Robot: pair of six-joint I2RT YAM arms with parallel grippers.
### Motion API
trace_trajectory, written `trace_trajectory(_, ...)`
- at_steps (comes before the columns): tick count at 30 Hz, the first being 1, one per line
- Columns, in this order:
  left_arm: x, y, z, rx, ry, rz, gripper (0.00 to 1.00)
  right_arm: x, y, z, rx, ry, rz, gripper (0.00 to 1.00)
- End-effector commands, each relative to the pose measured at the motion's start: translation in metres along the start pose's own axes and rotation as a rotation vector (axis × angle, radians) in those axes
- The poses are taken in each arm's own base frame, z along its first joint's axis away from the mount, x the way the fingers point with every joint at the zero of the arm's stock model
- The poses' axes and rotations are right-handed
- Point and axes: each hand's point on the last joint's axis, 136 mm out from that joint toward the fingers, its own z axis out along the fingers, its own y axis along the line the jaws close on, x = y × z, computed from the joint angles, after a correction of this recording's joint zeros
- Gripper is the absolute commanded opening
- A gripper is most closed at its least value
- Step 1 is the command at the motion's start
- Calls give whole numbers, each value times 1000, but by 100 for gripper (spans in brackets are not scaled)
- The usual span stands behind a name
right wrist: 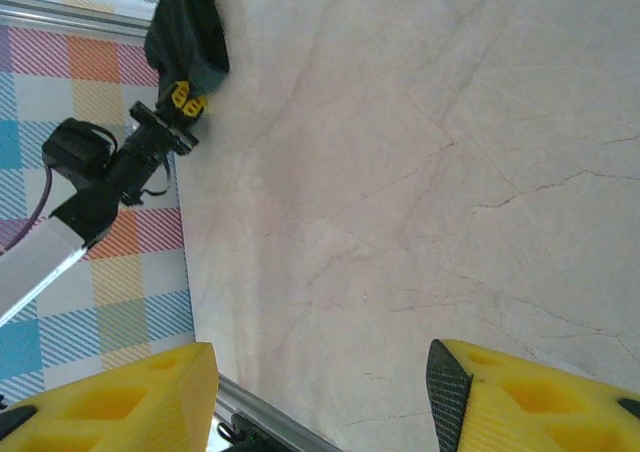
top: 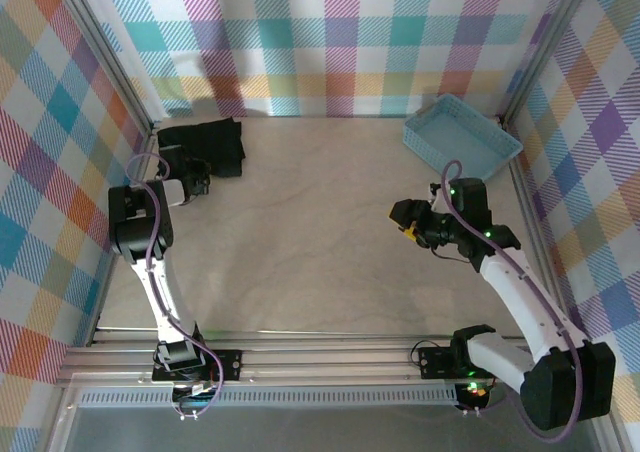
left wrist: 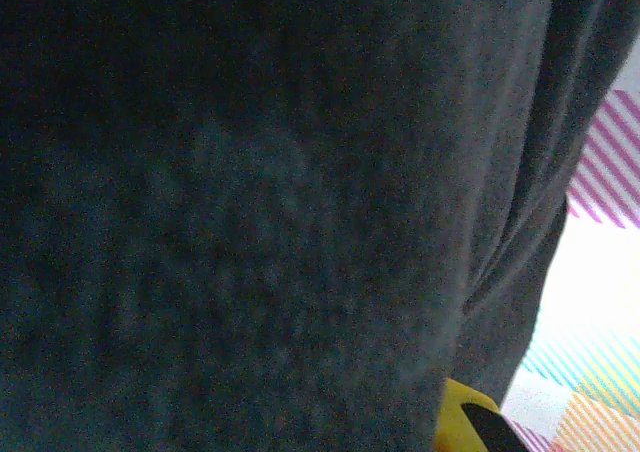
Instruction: Fold and stack the t-shirts
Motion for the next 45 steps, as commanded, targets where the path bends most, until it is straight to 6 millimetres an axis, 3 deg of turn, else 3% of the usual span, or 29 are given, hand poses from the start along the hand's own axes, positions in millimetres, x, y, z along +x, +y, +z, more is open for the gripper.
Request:
trace_trajectory(1, -2, -2, 13, -40, 113, 134, 0, -12, 18, -4, -39, -20, -48, 58)
trace_trajectory(6, -28, 5, 9, -86, 96, 157, 0, -16, 19, 2, -41, -2, -48, 58)
trace_trajectory(10, -30, -4, 7, -46, 100, 146, 1, -23, 30, 1, -66, -16, -92, 59)
trace_trajectory(11, -28, -10, 6, -24, 106, 137, 18, -28, 36, -2, -82, -45, -118, 60)
trace_trajectory(13, -24, -27, -3, 11, 97, 140, 62, -39, 48, -9, -109, -111, -160, 62)
trace_trajectory(14, -20, -41, -14, 36, 90, 155, 98, -44, 50, -12, -105, -138, -168, 65)
trace_trajectory(15, -16, -54, -25, 56, 83, 172, 100, -48, 53, -13, -103, -157, -173, 67)
trace_trajectory(17, -1, -83, -57, 97, 63, 233, 100, -54, 53, -14, -81, -169, -170, 100)
trace_trajectory(20, 31, -103, -110, 83, 24, 341, 100, -59, 41, -23, 86, -154, -153, 100)
trace_trajectory(24, 88, -86, -163, 37, -12, 385, 100, -77, 55, -55, 172, -296, -309, 100)
trace_trajectory(26, 99, -63, -200, -85, -121, 438, 100, -90, 47, -68, 270, -367, -339, 100)
trace_trajectory(30, 68, -5, -293, -502, -578, 637, 100, -114, -12, -89, 604, -507, -273, 100)
trace_trajectory(32, 56, 7, -317, -664, -668, 818, 100, -120, -12, -83, 580, -546, -384, 100)
trace_trajectory(35, 67, 24, -295, -716, -494, 1229, 100, -124, -34, -77, 603, -644, -479, 100)
trace_trajectory(38, 82, 63, -267, -552, -291, 1283, 100, -116, -82, -56, 712, -627, -637, 100)
trace_trajectory(39, 84, 71, -263, -492, -316, 1258, 100, -113, -96, -51, 742, -613, -666, 100)
trace_trajectory(41, 81, 75, -260, -409, -397, 1207, 100, -108, -120, -39, 764, -587, -705, 100)
trace_trajectory(45, 81, 84, -228, -365, -380, 1242, 100, -111, -150, -23, 770, -571, -687, 100)
